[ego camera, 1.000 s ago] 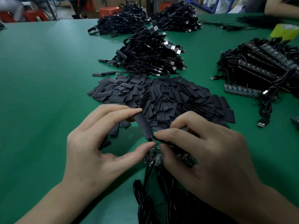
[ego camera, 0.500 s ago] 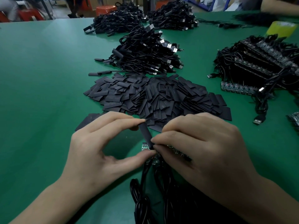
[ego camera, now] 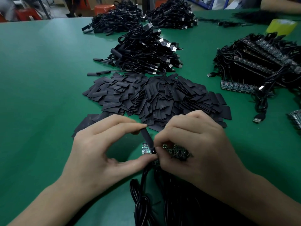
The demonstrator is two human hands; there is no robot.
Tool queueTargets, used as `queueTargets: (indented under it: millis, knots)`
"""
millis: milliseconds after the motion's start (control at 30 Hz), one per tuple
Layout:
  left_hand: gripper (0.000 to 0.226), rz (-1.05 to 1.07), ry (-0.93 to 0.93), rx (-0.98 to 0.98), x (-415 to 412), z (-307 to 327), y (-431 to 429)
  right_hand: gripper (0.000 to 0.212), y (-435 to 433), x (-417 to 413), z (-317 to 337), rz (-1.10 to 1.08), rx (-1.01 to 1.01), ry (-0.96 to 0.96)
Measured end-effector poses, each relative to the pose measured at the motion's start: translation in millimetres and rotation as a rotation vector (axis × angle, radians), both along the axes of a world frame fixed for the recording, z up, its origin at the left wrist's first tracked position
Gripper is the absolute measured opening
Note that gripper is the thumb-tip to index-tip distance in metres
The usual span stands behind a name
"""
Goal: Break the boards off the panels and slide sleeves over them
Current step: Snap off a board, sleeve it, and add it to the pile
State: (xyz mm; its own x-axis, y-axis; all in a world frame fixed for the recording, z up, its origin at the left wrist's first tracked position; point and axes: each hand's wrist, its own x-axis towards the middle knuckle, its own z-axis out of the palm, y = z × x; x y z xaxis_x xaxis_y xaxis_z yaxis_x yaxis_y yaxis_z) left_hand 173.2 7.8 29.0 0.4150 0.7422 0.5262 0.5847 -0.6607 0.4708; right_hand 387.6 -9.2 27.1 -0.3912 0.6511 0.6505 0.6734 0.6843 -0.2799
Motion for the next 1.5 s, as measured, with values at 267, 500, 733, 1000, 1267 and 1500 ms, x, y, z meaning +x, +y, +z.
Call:
queueTargets:
  millis: [267, 500, 733, 1000, 1267, 1500]
  knots:
    - [0.045, 0.025, -0.068, -0.057, -1, -1, 2, 0.009, 2, 4, -1, 0.07, -0.036, 0.038]
    - [0.043, 0.112, -0.144, -0.042, -2, 2, 3, 0.021, 2, 0, -14, 0.02, -0.294, 0.122]
    - [0.042, 0.146, -0.357, -0.149, -4, -3, 7, 0.018, 11, 3, -24, 0.018, -0.302, 0.035]
    - [0.051, 0.159, -0.08, -0.161, -5, -10, 8, 0.02, 26, 22, 38, -0.211, -0.142, 0.01]
    - [0.058, 0.099, 0.253, -0.149, -2, -13, 1, 0.021, 186, -17, 116, -0.346, -0.105, -0.302]
    - [0.036, -0.015, 0.093, -0.255, -4, -14, 7, 0.03, 299, -65, 127, -0.375, -0.189, -0.541]
